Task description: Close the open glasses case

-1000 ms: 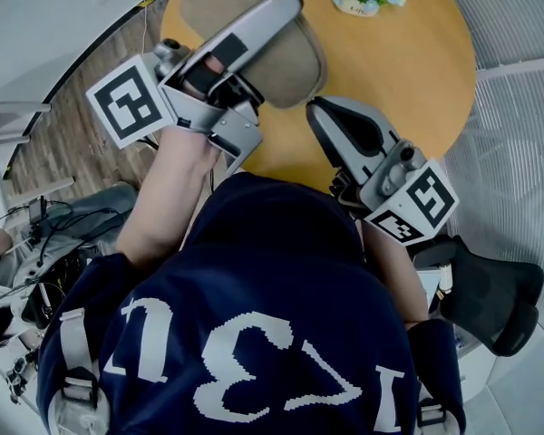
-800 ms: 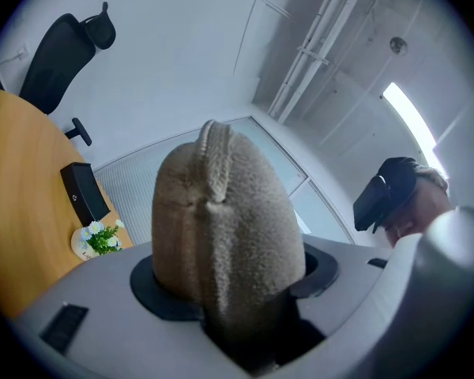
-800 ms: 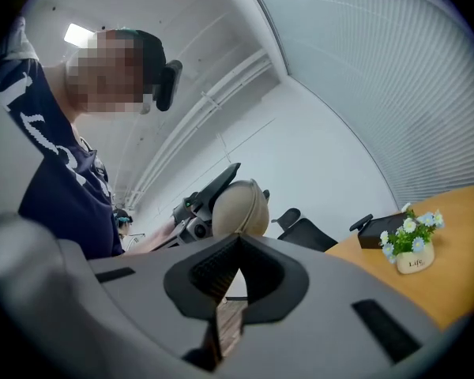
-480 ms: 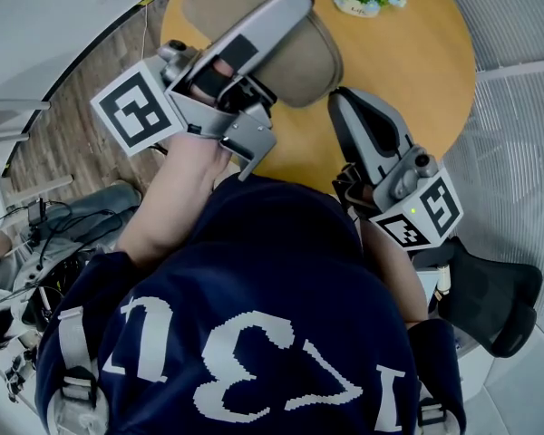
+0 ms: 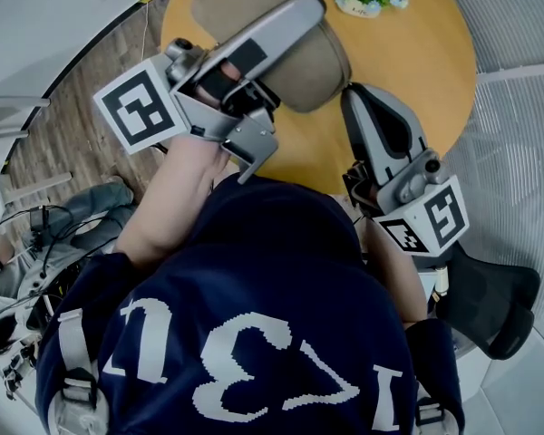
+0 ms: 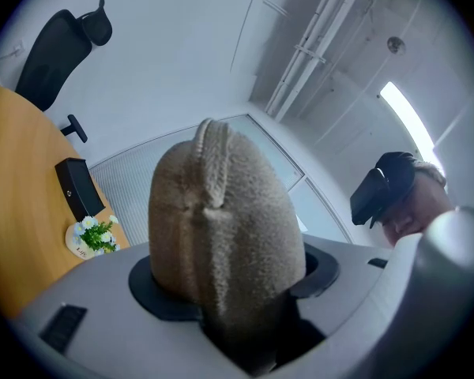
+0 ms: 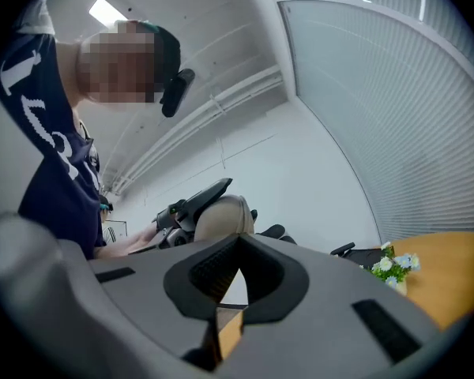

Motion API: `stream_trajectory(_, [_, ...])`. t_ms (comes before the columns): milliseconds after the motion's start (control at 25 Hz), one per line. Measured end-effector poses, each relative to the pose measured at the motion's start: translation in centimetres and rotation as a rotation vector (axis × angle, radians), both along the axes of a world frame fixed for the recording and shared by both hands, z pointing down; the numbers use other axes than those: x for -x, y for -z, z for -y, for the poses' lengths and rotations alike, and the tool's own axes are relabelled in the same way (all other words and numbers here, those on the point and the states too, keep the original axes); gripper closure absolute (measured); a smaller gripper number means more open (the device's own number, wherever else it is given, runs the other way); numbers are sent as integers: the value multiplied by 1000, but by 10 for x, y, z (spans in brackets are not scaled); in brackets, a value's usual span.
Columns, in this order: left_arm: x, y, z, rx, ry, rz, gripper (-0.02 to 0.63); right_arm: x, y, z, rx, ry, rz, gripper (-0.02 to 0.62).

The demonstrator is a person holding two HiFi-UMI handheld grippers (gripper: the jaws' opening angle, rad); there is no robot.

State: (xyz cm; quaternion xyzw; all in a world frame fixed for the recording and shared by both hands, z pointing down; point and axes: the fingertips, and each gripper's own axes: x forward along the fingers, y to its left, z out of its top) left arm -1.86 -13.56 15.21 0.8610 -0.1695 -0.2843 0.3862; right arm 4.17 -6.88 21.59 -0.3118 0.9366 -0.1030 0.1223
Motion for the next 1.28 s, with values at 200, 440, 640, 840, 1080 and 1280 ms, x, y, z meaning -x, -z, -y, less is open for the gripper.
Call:
stream_trajectory(200, [-12,-7,-2,14,-68,50,321,-6,-3,-2,-19,13,-44,572])
stream_trajectory(440, [-19,-13,-4,42,-181,95,321,0,-5,-8,-40,78,-100,572])
stream_trajectory(640, [-21,-19,-6,70,-231,99,321,1,-6,-11,-48,89,-116,572])
stream_trajectory(840, [-11,-21,7,138,-213,-75,318,3,0,-5,-83,138,-143,572])
stream_trajectory(1080, [-4,-21,-7,134,-164,-91,318,5,1,-19,-126,130,-212,572])
stream_trajectory(1280, [-19,-24,-22,116,-215,6,319,-1,3,-13,-127,110,-232,572])
